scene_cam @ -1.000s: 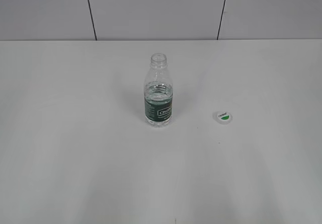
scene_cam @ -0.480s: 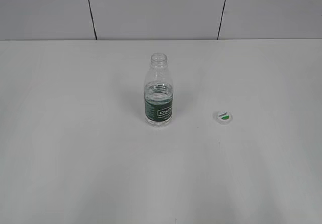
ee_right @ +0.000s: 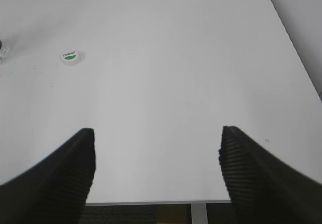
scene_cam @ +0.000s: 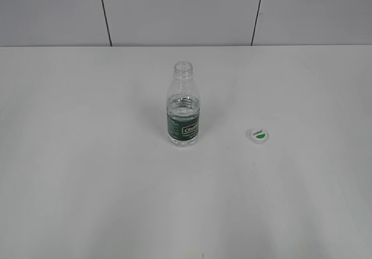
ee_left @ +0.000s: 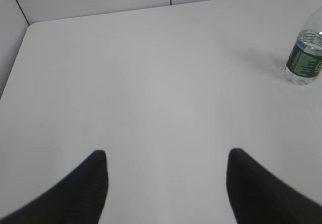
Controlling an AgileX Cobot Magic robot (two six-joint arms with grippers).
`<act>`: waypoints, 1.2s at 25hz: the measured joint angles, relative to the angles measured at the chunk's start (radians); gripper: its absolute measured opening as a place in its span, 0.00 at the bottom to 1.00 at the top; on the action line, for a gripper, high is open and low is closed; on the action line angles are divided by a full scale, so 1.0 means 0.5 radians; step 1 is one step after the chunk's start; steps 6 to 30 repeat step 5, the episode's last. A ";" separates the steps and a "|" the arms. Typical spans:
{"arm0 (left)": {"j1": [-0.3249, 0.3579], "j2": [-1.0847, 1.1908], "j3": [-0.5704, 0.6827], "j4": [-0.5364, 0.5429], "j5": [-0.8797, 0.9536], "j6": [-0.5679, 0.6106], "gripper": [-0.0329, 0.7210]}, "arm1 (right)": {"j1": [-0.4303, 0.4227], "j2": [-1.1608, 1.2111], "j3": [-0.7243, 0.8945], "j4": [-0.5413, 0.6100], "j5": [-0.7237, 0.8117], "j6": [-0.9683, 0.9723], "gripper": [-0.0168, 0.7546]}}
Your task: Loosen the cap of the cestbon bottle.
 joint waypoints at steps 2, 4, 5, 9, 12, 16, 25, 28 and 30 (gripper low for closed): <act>0.000 0.000 0.000 -0.004 0.000 0.000 0.65 | 0.000 0.000 0.000 0.000 0.000 0.000 0.78; 0.000 0.000 0.000 -0.008 0.000 0.000 0.65 | 0.000 0.000 0.000 0.000 0.000 0.000 0.78; 0.000 0.000 0.000 -0.011 0.000 0.000 0.65 | 0.000 0.000 0.000 0.000 0.000 0.000 0.78; 0.000 0.000 0.000 -0.011 0.000 0.000 0.65 | 0.000 0.000 0.000 0.000 0.000 0.000 0.78; 0.000 0.000 0.000 -0.011 0.000 0.000 0.65 | 0.000 0.000 0.000 0.000 0.000 0.000 0.78; 0.000 0.000 0.000 -0.011 0.000 0.000 0.65 | 0.000 0.000 0.000 0.000 0.000 0.000 0.78; 0.000 0.000 0.000 -0.011 0.000 0.000 0.65 | 0.000 0.000 0.000 0.000 0.000 0.000 0.78; 0.000 0.000 0.000 -0.011 0.000 0.000 0.65 | 0.000 0.000 0.000 0.000 0.000 0.000 0.78; 0.000 0.000 0.000 -0.011 0.000 0.000 0.65 | 0.000 0.000 0.000 0.000 0.000 0.000 0.78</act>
